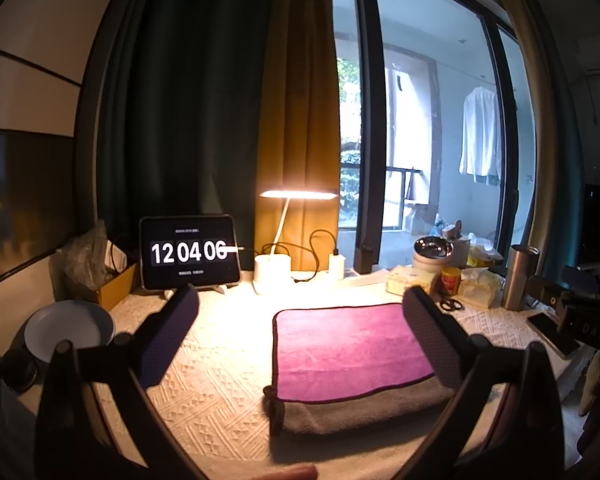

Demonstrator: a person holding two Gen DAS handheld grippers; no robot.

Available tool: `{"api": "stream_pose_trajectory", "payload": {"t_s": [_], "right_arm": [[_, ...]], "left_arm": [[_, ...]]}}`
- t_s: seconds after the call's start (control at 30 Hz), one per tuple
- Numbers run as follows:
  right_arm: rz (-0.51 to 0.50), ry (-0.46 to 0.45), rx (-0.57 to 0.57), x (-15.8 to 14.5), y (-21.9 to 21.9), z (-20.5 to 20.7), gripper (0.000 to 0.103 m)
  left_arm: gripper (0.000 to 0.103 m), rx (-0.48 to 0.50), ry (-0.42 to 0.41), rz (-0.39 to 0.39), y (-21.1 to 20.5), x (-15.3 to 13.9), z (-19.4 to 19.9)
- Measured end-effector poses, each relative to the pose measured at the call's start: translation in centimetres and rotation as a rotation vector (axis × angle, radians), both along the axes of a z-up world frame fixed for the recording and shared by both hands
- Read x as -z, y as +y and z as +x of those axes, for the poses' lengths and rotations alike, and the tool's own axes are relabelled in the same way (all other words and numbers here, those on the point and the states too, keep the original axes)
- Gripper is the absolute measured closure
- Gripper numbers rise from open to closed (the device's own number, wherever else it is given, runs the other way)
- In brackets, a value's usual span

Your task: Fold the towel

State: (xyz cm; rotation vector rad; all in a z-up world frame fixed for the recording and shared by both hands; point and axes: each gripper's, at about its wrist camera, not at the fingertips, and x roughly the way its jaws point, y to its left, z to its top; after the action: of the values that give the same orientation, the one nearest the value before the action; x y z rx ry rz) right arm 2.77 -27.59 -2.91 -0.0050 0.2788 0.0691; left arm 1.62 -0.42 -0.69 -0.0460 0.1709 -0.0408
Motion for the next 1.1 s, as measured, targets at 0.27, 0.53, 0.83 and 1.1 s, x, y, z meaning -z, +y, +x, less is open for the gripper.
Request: {"api": "stream_pose_trajectory", "payload": {"t_s": [0.27,0.53,0.83,1.1], "right_arm": [[0.000,-0.002,-0.002,-0.02,-0.03,-0.02,0.022],[0.001,-0.002,-0.002,-0.03,-0.02,-0.01,0.022],[0.001,-0.002,-0.003,0.00,-0.05,0.01,0.022],[0.003,0.002,-0.002,0.09,0.02,-0.02,0.022]], "left_arm": [[0.000,-0.001,0.000,0.000,0.06,-0.12,0.07],[0.000,0.002,-0.002,-0.002,0.07,-0.19,-0.02],[0.000,0.001,-0.001,-0.003,0.13,-0.26,-0.14],[0.000,0.000,0.000,-0.004,0.14,-0.21,-0.12]]}}
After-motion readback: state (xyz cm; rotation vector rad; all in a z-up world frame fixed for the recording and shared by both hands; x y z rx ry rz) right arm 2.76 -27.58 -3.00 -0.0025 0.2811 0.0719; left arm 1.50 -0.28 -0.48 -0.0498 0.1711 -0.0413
